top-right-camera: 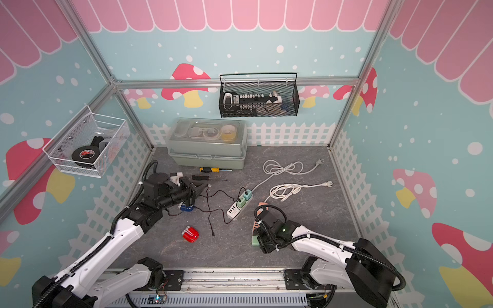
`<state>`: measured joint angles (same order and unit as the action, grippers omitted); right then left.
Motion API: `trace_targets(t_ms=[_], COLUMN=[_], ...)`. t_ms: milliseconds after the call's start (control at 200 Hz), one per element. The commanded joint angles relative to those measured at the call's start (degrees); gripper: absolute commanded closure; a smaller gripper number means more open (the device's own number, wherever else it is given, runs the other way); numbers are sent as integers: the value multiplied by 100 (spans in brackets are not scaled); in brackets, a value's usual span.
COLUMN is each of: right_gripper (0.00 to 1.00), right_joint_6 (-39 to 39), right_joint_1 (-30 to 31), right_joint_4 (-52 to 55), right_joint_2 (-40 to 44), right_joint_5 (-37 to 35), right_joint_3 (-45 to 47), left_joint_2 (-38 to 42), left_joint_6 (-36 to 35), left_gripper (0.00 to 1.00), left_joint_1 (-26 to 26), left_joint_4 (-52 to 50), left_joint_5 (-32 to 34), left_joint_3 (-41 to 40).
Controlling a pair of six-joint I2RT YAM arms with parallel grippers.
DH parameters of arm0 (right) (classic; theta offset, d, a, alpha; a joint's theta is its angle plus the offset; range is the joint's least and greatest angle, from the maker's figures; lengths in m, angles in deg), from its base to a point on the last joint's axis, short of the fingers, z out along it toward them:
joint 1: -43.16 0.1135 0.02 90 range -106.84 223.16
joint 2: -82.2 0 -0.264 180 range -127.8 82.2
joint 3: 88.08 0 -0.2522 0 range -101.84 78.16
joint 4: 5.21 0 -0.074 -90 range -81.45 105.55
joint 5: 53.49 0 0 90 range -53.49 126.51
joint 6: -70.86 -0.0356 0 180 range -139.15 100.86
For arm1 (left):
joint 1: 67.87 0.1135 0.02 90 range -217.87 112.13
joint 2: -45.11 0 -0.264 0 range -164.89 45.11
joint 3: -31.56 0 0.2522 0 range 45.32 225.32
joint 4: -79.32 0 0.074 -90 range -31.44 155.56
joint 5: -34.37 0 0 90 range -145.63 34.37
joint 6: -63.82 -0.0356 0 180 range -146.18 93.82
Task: Charge the electric shaver
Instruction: Pick up the plug from the center of the board.
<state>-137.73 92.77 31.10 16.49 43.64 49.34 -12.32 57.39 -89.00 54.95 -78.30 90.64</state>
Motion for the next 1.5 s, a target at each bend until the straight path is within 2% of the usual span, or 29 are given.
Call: trace_targets(t_ms=[0, 395, 435, 535, 735, 850, 936, 1051, 1496], right_gripper=[41, 36, 38, 51, 51, 49, 44, 41, 46], right_joint_6=[-2197, -2072, -2123, -2237, -2367, -2183, -1989, -1954, -2081], right_joint_1=[-6, -65, -65, -65, -65, -65, -65, -56, -57], right_joint_4=[50, 661, 663, 891, 1712, 1716, 1747, 1704, 1327], right_joint_2=[11, -479, -519, -640, -723, -1093, -1394, -1508, -1913], right_joint_5=[-271, -251, -300, -337, -494, -355, -172, -89, -101], right_joint_3=[122, -433, -469, -584, -977, -1210, -1375, -1382, -1258], left_joint_2=[126, 132, 127, 144, 236, 262, 285, 307, 338], left_joint_6=[-78, -78, -78, -69, -78, -60, -47, -41, -6], left_gripper=[100, 100, 100, 100, 100, 100, 100, 100, 100], left_joint_1=[3, 3, -1, 2, 1, 28, 55, 90, 126], left_joint_4=[-112, -161, -169, -169, -272, -286, -292, -317, -365], left_joint_5=[68, 117, 114, 123, 171, 177, 172, 149, 147], left_joint_3=[126, 109, 100, 85, 84, 73, 73, 74, 73])
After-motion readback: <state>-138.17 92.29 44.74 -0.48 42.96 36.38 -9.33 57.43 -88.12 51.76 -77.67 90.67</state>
